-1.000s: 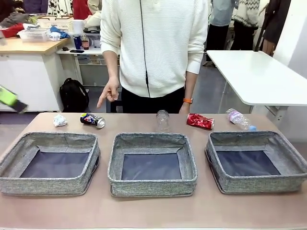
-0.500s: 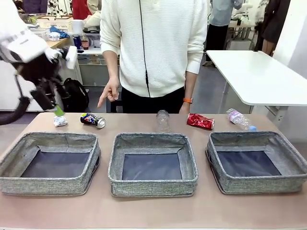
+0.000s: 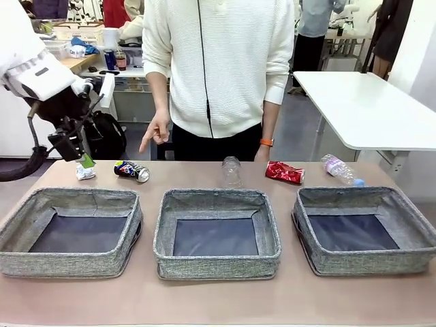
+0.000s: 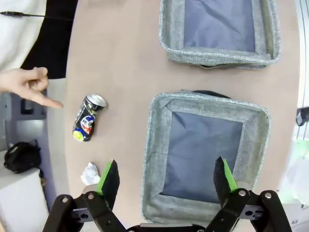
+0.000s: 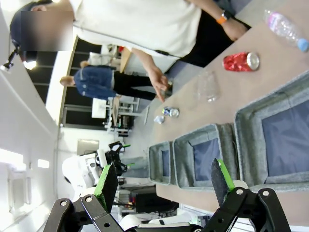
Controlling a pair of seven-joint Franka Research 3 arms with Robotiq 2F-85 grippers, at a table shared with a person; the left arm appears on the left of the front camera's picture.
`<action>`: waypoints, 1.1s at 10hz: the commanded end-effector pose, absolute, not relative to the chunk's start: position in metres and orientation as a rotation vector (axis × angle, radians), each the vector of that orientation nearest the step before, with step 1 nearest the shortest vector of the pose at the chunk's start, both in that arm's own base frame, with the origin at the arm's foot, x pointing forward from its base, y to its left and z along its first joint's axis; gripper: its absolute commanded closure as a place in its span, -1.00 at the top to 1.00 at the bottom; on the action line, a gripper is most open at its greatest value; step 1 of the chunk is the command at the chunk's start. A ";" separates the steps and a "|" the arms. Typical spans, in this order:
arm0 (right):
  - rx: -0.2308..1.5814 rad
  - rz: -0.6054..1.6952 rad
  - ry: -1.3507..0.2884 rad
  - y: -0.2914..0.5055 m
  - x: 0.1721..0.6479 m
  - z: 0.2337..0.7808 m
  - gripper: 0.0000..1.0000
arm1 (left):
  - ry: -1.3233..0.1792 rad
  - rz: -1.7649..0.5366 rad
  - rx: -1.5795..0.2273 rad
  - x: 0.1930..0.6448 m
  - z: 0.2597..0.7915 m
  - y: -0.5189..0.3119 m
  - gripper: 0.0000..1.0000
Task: Sort the waste into the appropriate baskets.
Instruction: Pick up the waste item pointed out by the person.
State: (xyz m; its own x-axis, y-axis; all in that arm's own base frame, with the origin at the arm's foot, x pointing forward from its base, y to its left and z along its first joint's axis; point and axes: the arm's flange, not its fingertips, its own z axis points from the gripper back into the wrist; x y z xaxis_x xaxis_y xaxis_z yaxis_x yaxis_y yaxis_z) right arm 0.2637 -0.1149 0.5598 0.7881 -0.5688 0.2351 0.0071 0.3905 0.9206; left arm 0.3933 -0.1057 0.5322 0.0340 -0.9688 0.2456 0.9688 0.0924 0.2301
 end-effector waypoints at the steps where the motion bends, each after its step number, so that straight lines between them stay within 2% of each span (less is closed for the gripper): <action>1: 1.140 -0.369 -0.596 -0.117 0.266 0.562 1.00 | -0.375 -1.460 0.057 0.434 0.523 -0.105 1.00; 3: 1.140 -0.369 -0.596 -0.117 0.266 0.562 1.00 | -0.353 -1.660 0.013 0.521 0.498 -0.117 1.00; 4: 1.140 -0.369 -0.596 -0.117 0.266 0.562 1.00 | -0.328 -1.673 0.062 0.553 0.487 -0.119 1.00; 5: 1.140 -0.369 -0.596 -0.117 0.266 0.562 1.00 | -0.277 -1.735 0.034 0.578 0.475 -0.119 1.00; 6: 1.140 -0.369 -0.596 -0.117 0.266 0.562 1.00 | -0.189 -1.739 0.053 0.591 0.463 -0.116 1.00; 8: 1.140 -0.369 -0.596 -0.117 0.266 0.562 1.00 | -0.168 -1.737 0.048 0.596 0.444 -0.111 1.00; 9: 1.140 -0.369 -0.596 -0.117 0.266 0.562 1.00 | -0.092 -1.605 0.018 0.600 0.440 -0.111 1.00; 10: 1.140 -0.369 -0.596 -0.117 0.266 0.562 1.00 | -0.189 -1.724 0.038 0.601 0.432 -0.113 1.00; 11: 1.140 -0.369 -0.596 -0.117 0.266 0.562 1.00 | -0.189 -1.724 0.038 0.601 0.432 -0.113 1.00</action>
